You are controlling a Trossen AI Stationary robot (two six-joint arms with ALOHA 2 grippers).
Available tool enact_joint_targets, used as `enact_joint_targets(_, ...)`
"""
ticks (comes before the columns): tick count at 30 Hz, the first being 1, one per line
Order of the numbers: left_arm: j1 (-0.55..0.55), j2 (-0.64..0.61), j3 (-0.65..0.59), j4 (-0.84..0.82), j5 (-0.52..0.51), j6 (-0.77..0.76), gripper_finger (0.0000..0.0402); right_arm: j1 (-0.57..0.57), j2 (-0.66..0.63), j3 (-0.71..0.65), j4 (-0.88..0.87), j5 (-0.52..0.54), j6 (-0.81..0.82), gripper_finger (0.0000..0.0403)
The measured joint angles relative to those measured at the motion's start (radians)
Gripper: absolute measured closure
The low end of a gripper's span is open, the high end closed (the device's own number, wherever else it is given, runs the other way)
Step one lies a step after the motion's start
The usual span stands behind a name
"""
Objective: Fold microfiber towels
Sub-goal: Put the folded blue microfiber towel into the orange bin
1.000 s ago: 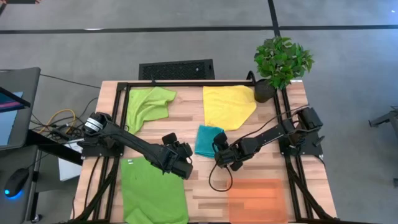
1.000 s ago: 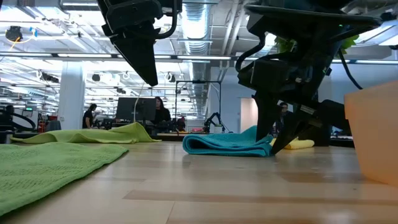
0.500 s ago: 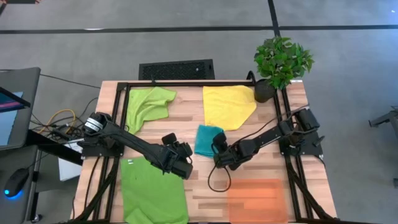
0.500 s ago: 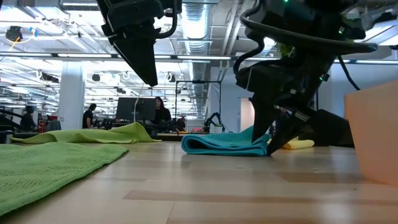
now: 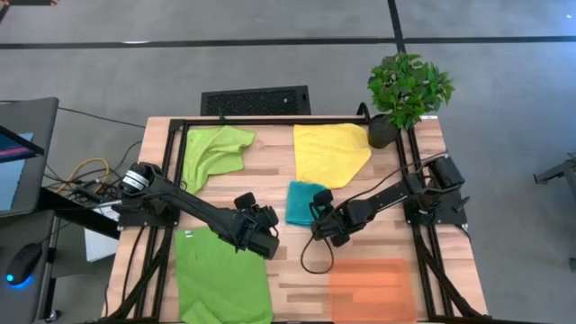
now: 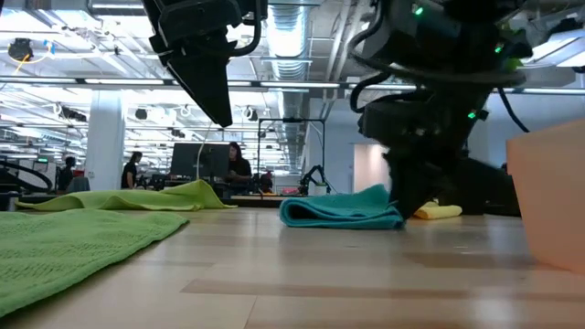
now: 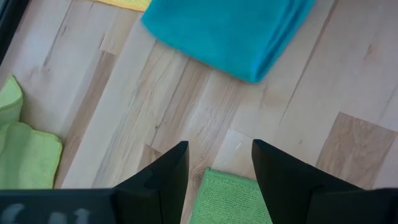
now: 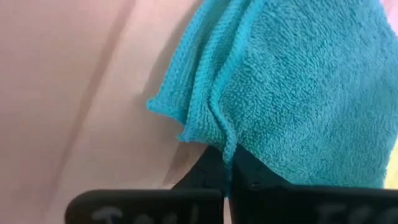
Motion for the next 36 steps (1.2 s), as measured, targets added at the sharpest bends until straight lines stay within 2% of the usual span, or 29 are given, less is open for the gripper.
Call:
enact_joint_targets(16, 0.0, 0.0, 0.0, 0.001, -0.001, -0.006, 0.0233, 0.118, -0.249, 0.001, -0.104, 0.003, 0.13, 0.0397)
enact_joint_targets(19, 0.0, 0.0, 0.0, 0.002, -0.003, -0.006, 0.0233, 0.122, -0.232, 0.001, -0.103, -0.001, 0.13, 0.0396)
enact_joint_targets(28, 0.0, 0.0, 0.0, 0.004, -0.003, -0.007, 0.0233, 0.099, -0.046, 0.002, -0.103, -0.049, 0.063, 0.0392)
enact_joint_targets(36, 0.0, 0.0, 0.0, 0.004, 0.004, -0.006, 0.0233, 0.099, -0.022, 0.005, -0.122, -0.065, 0.06, 0.0372)
